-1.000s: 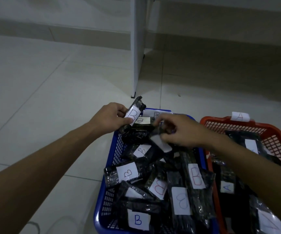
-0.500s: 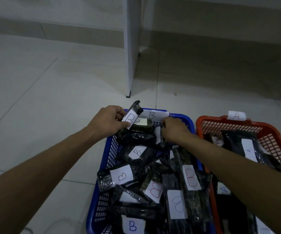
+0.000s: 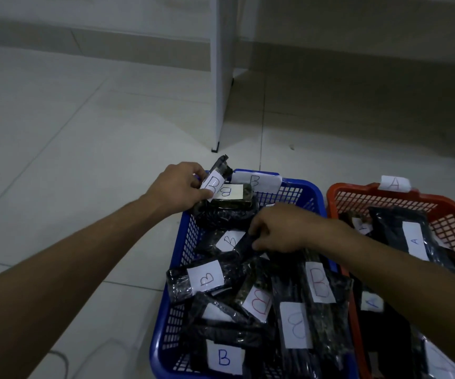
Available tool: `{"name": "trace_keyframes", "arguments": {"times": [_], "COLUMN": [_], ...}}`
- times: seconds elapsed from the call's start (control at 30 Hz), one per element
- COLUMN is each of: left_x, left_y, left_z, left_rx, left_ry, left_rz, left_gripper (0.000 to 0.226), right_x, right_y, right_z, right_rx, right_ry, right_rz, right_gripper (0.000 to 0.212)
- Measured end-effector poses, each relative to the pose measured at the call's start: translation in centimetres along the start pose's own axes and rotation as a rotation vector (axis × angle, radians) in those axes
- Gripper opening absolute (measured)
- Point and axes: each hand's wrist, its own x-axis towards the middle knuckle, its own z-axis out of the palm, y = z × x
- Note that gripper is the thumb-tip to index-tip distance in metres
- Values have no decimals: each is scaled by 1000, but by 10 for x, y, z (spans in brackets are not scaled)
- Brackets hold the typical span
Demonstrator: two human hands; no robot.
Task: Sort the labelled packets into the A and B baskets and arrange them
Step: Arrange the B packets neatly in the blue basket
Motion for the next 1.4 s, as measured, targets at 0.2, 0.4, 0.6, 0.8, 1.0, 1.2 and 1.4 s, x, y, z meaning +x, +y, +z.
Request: {"name": "trace_keyframes", "arguments": {"times": [0.2, 0.4, 0.6, 0.8, 1.0, 1.2, 1.4], "left_x": [2, 1, 0, 2, 2, 0, -3], "left_y": [-4, -3, -2, 2, 5, 1, -5], "left_z": [-2, -1, 1, 2, 3, -2, -10], "left_rx": [-69, -60, -43, 46, 63, -45, -240], "left_ry": [-10, -53, -75, -70, -60, -62, -75], "left_rz": [-25, -30, -38, 3, 2, -16, -71], "left_gripper": [24, 29, 32, 31, 33, 29, 24], "right_x": [9, 19, 28, 26, 11, -3, -29], "right_y": [-24, -25, -37, -36, -31, -30, -3], "right_z": [12, 27, 29, 34, 26, 10, -21], "right_rx": [-328, 156, 238, 313, 700, 1061, 1206], "right_ry": [5, -20, -118, -97, -59, 24, 39], "right_rz": [-68, 127, 268, 314, 342, 326, 294], "right_gripper": [51, 55, 55, 76, 71, 14, 4]}}
